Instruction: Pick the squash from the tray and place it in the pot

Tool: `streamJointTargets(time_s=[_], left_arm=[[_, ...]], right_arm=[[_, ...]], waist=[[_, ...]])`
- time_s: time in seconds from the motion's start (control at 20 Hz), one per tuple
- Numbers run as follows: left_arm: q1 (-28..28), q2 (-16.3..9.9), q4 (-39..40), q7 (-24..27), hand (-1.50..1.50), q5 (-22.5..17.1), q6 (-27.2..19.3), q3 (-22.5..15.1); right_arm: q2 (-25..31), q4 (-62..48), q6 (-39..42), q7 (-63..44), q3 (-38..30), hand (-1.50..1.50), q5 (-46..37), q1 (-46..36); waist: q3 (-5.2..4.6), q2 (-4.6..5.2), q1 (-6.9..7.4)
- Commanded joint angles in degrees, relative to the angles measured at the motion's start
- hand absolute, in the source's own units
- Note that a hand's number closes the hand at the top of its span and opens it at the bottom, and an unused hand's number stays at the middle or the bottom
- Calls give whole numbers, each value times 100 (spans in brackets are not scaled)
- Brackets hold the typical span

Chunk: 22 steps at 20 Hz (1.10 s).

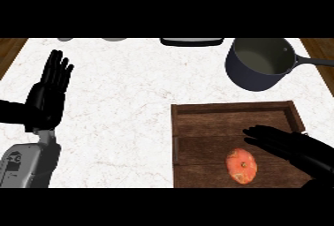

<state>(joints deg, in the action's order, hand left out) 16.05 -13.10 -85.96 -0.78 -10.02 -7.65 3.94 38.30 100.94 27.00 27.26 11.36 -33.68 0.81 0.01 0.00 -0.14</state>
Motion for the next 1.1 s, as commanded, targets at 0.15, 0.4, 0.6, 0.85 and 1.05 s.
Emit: streamJointTargets(time_s=[0.15, 0.4, 0.6, 0.85, 1.05], left_arm=[[146, -8, 316, 179, 0, 57, 198, 225], [-390, 82, -674, -233, 0, 140, 94, 40], [102, 134, 149, 72, 0, 192, 166, 202], [158, 170, -122, -232, 0, 243, 85, 107], [-25, -83, -167, -220, 0, -72, 432, 457]], right_arm=[[-397, 371, -2, 177, -122, -150, -452, 425], [-657, -63, -251, -138, -19, -150, -1105, 176], [-1229, -140, -160, -529, 316, -150, -1507, -1], [-1889, -822, -718, -543, 818, -150, -2004, -268], [-1666, -950, -720, -39, 518, -150, -1918, -107]], waist=[[-2, -3, -19], [0, -7, 20], [-1, 1, 0], [0, 7, 28], [-1, 3, 14]])
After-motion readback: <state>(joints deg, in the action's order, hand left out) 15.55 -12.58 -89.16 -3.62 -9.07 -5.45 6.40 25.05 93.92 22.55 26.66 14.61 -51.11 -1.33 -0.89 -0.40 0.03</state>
